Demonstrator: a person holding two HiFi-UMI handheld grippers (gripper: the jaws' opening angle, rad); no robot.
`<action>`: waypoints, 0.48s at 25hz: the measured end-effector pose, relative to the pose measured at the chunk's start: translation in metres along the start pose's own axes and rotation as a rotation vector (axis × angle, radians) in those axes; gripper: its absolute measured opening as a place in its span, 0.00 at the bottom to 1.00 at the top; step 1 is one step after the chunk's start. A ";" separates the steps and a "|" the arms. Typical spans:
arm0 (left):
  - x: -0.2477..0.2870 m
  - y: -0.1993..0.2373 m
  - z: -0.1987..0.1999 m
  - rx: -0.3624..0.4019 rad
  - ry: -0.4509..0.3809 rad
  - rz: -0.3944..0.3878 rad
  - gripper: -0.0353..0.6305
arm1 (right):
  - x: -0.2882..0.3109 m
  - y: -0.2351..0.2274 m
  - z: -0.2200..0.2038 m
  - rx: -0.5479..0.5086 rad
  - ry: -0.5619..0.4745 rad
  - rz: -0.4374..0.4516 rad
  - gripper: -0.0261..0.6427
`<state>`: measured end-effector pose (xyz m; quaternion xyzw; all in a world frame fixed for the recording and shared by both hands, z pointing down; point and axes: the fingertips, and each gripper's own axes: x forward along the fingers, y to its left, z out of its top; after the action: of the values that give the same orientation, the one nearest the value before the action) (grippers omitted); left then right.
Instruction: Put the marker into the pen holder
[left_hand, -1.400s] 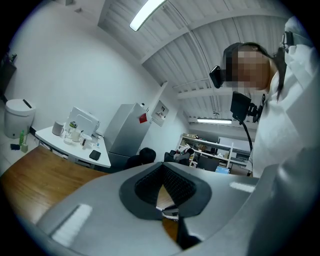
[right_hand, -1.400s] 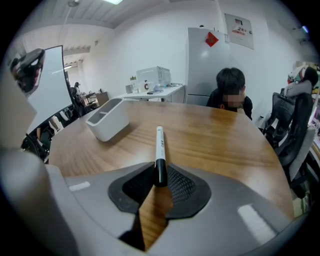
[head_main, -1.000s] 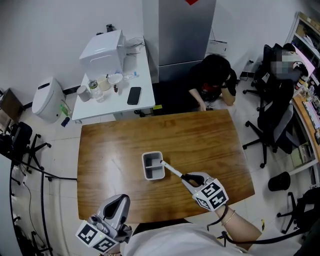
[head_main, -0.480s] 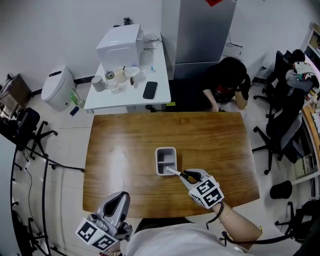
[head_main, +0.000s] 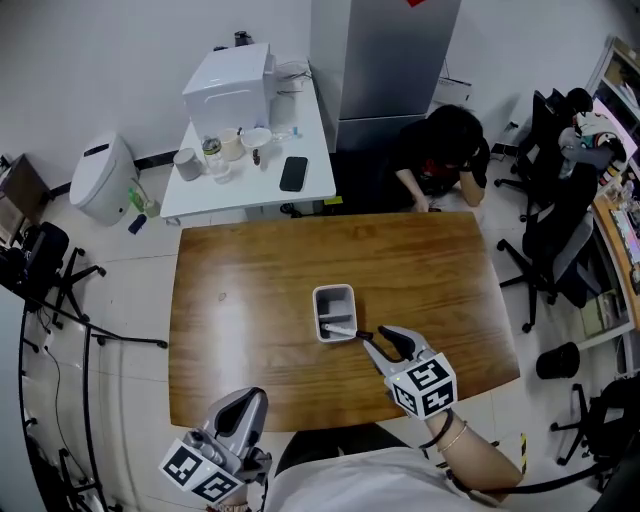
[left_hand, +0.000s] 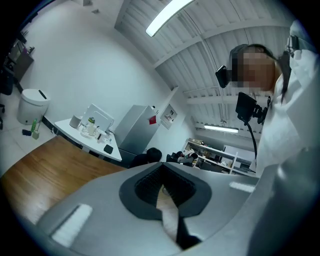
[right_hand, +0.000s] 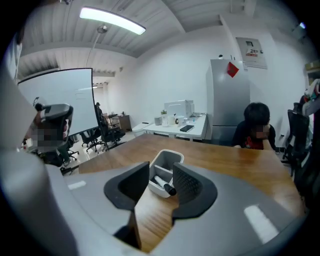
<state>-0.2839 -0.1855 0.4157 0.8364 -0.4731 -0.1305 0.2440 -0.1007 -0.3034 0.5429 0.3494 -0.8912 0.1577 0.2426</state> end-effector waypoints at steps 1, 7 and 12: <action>0.000 0.003 0.001 0.003 0.009 -0.008 0.04 | -0.008 0.002 0.002 0.015 -0.016 -0.011 0.25; 0.000 0.015 0.015 0.072 0.011 -0.007 0.04 | -0.066 0.009 0.008 0.056 -0.133 -0.042 0.20; -0.015 -0.014 0.005 0.076 -0.003 -0.037 0.04 | -0.107 0.020 -0.002 0.094 -0.179 -0.061 0.18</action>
<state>-0.2843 -0.1678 0.4038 0.8535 -0.4624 -0.1181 0.2091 -0.0454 -0.2302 0.4840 0.4001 -0.8898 0.1599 0.1504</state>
